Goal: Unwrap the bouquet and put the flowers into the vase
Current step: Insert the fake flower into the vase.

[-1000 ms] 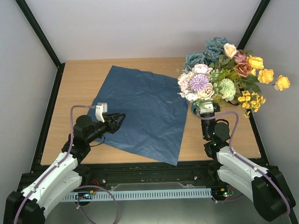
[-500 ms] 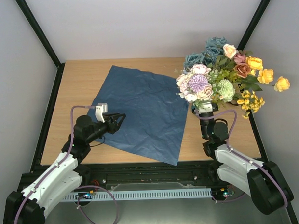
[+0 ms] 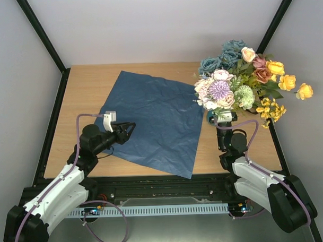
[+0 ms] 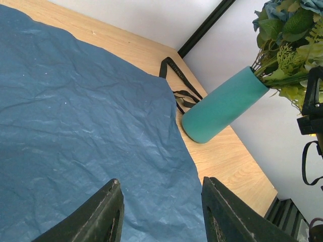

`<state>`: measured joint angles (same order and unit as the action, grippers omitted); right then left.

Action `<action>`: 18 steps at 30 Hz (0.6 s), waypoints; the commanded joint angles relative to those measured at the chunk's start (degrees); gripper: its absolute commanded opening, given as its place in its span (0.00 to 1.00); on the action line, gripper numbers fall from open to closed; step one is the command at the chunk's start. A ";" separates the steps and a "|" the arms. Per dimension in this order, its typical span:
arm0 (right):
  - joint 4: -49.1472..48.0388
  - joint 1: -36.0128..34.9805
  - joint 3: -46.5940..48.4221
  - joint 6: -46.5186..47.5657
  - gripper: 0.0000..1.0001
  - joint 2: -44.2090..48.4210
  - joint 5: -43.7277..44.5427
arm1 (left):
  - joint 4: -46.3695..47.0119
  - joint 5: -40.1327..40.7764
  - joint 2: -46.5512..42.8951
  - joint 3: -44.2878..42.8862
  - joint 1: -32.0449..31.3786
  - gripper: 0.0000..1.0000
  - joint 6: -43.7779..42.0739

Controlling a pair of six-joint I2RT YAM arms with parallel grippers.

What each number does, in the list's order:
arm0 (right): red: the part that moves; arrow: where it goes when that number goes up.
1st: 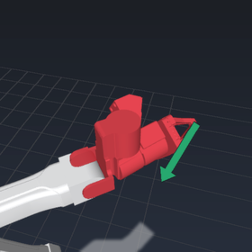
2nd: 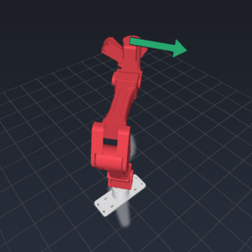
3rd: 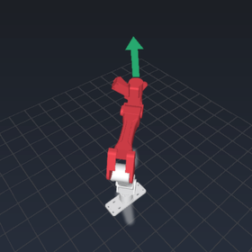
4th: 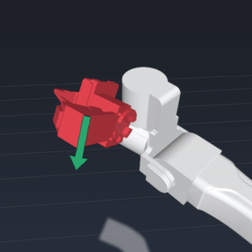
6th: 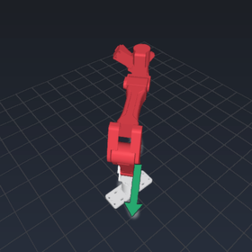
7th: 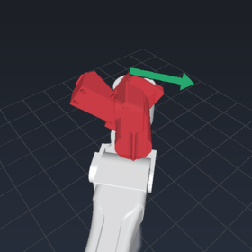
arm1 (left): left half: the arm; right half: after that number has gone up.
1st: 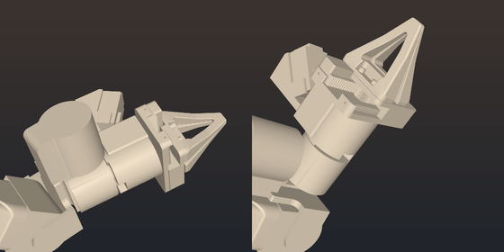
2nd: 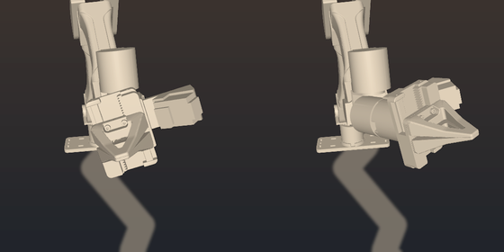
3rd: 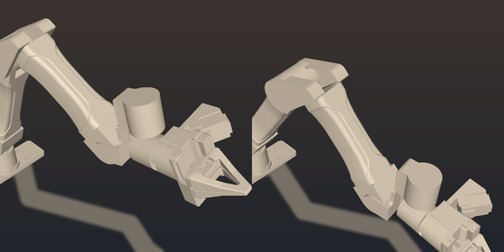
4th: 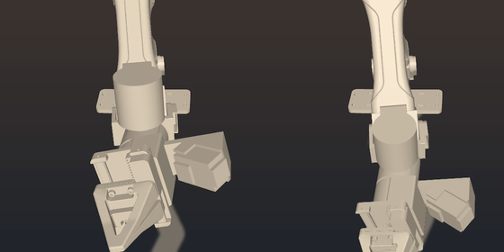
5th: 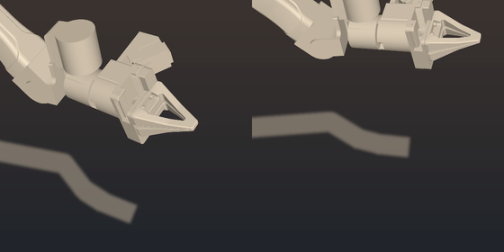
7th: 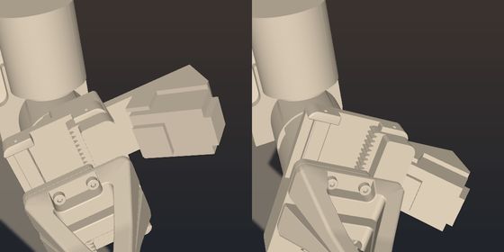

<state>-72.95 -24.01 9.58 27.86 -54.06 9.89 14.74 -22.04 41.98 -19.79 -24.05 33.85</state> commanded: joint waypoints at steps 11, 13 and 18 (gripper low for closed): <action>1.39 0.19 -0.07 -1.60 0.02 1.63 -0.77 | 13.93 -12.42 11.83 -16.90 -1.15 0.55 13.37; 2.18 0.19 -0.09 -1.25 0.02 2.16 -0.73 | 16.38 -14.10 16.84 -22.31 -3.30 0.58 14.81; 3.38 0.19 0.22 -0.83 0.02 2.02 -0.87 | 16.73 -14.96 30.02 -37.02 -10.79 0.63 13.36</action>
<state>-70.70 -23.97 9.63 27.77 -52.45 9.52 28.12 -33.65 65.30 -49.34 -29.89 46.87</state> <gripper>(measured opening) 0.024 0.616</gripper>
